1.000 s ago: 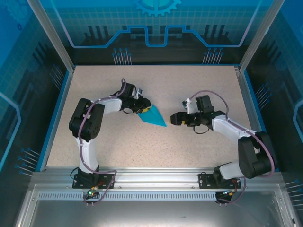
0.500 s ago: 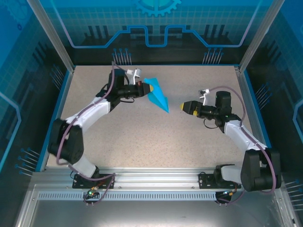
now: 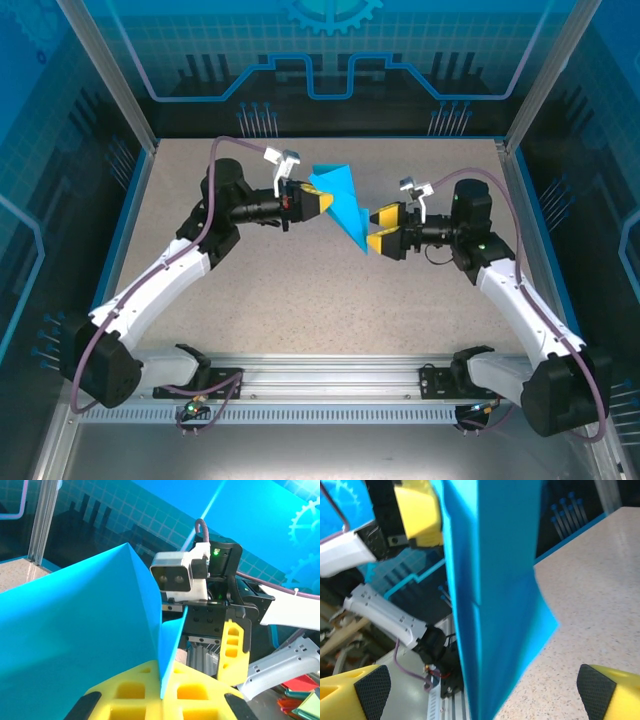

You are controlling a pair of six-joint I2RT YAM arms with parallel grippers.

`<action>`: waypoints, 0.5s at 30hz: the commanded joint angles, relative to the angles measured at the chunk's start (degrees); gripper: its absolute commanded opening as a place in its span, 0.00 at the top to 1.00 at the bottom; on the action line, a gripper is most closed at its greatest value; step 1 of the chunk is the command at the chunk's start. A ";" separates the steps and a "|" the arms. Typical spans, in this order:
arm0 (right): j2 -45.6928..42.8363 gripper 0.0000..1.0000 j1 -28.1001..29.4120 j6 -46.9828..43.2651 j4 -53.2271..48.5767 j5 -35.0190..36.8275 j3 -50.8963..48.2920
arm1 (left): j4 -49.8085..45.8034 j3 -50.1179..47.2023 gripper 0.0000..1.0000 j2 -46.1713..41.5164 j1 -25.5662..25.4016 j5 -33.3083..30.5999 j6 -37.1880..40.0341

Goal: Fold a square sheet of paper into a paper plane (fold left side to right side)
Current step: Turn over the paper at the center of the table.

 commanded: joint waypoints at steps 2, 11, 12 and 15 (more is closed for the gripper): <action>1.69 0.00 3.72 -5.85 -6.53 0.17 4.22 | -0.20 -0.45 0.98 -3.25 -0.94 2.62 4.08; 3.29 0.12 6.86 -7.22 -10.91 2.61 7.70 | -2.95 0.23 0.97 -2.89 -1.87 2.61 5.88; 3.36 0.17 6.99 -7.42 -11.44 2.54 8.08 | -3.08 0.30 0.97 -2.69 -1.90 2.55 5.88; 3.29 0.30 7.34 -8.21 -13.37 2.91 9.03 | -3.47 0.82 0.97 -1.96 -2.01 2.54 5.97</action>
